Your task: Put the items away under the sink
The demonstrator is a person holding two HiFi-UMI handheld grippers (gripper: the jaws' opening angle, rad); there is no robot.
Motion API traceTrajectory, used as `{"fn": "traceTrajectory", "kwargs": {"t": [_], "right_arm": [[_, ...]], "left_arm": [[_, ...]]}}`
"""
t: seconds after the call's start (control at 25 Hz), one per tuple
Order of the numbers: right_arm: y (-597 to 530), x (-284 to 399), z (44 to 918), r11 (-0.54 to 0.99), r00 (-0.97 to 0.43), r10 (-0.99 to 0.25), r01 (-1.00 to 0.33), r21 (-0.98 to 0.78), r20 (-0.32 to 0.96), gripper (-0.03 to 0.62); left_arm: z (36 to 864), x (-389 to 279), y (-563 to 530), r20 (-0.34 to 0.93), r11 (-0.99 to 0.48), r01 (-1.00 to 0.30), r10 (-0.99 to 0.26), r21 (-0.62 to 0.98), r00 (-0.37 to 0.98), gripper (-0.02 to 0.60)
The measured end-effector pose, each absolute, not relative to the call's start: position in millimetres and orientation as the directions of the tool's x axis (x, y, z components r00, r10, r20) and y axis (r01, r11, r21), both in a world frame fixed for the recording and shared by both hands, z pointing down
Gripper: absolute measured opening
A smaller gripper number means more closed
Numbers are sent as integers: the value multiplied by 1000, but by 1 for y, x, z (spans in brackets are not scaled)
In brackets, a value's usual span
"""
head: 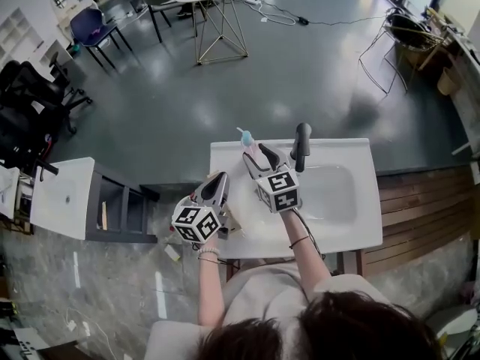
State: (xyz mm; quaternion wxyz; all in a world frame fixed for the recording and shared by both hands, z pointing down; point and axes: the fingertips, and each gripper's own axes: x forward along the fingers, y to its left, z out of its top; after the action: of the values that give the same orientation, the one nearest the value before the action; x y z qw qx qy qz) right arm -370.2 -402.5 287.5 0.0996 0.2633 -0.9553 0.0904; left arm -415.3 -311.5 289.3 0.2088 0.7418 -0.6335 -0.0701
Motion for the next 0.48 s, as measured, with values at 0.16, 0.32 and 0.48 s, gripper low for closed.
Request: {"fn": "traceTrajectory", "kwargs": {"t": [0.16, 0.32, 0.48], "right_arm": [[-407, -378, 296, 838, -833, -493, -532, -121, 252, 220], [-410, -383, 304, 827, -821, -503, -548, -125, 271, 238], [-415, -387, 312, 815, -810, -513, -564, -136, 285, 244]], "left_arm": [[298, -422, -314, 172, -118, -904, -964, 411, 203, 2], [303, -427, -315, 181, -121, -898, -960, 423, 215, 2], [307, -431, -316, 191, -119, -895, -957, 430, 219, 2]]}}
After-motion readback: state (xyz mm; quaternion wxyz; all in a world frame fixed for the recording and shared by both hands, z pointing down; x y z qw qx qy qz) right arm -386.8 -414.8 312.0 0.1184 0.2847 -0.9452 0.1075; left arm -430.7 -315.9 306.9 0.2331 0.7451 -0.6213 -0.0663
